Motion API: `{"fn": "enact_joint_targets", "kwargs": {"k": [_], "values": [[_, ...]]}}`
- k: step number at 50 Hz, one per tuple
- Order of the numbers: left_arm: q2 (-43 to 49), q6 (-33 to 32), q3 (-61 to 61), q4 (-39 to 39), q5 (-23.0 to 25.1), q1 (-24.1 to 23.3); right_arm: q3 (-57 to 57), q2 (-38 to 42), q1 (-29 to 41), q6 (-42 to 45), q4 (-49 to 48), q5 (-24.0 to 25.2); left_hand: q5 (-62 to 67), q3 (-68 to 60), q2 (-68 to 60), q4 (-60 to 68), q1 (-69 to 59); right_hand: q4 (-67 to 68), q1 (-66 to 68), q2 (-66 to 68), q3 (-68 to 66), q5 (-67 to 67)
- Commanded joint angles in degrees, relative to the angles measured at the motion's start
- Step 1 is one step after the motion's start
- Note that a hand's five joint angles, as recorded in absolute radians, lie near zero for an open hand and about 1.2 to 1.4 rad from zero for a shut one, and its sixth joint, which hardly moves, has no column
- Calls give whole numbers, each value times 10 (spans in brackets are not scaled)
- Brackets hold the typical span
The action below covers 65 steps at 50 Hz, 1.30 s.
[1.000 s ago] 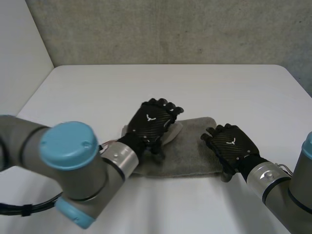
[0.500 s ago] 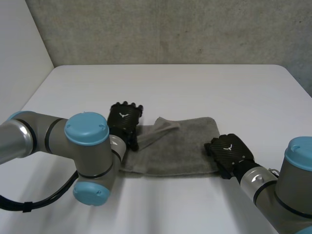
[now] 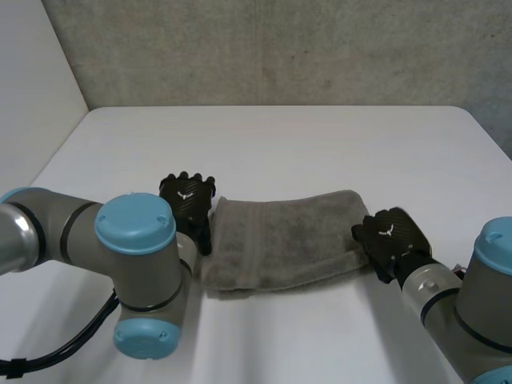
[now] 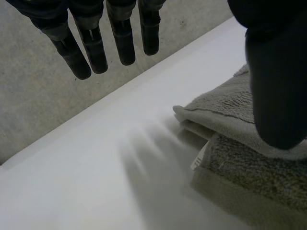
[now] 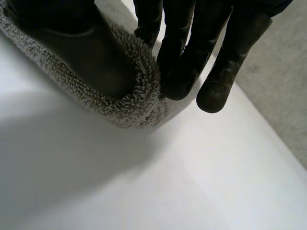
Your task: Fold the towel.
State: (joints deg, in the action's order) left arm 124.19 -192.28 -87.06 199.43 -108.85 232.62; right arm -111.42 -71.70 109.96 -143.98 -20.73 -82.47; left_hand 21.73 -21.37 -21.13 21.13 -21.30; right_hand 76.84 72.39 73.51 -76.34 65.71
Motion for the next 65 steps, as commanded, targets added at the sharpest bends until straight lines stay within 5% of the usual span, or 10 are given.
{"fn": "enact_joint_targets", "kwargs": {"k": [1, 9, 11, 22, 25, 27, 29, 38, 44, 65], "values": [[-55, 1, -41, 3, 1, 4, 34, -49, 24, 82, 1, -1, -134, 31, 28, -28, 30, 32, 76, 65, -37, 43], [-130, 3, -78, 9, 0, 50, 144, -13, 184, 134, -8, 31, -141, 38, 35, -35, 37, 32, 76, 65, -37, 43], [-162, 4, -96, 11, 9, 91, 197, 52, 234, 136, 1, 77, -143, 39, 37, -37, 39, 32, 76, 65, -37, 43], [-202, 23, -141, 13, 108, 176, 285, 170, 281, 123, 50, 181, -139, 36, 33, -33, 35, 32, 76, 65, -37, 43], [-201, 31, -142, 13, 113, 174, 286, 170, 278, 114, 50, 175, -139, 36, 33, -33, 35, -176, -132, -143, 171, -165], [-198, 45, -141, 13, 118, 170, 282, 166, 273, 68, 51, 146, -141, 38, 35, -35, 37, -572, -527, -538, 567, -560], [-197, 52, -140, 13, 122, 168, 279, 155, 272, 34, 53, 128, -143, 39, 37, -37, 39, -668, -624, -635, 663, -657], [-195, 91, -130, 15, 154, 133, 203, 33, 196, -166, 56, 80, -143, 39, 37, -37, 39, -668, -624, -635, 663, -657], [-186, 107, -141, 14, 153, 100, 190, 26, 154, -283, 68, 80, -146, 43, 40, -40, 42, -668, -624, -635, 663, -657], [-76, 96, -147, -2, 147, 55, 327, 201, 135, -312, 213, 78, -146, 43, 40, -40, 42, -668, -624, -635, 663, -657]]}}
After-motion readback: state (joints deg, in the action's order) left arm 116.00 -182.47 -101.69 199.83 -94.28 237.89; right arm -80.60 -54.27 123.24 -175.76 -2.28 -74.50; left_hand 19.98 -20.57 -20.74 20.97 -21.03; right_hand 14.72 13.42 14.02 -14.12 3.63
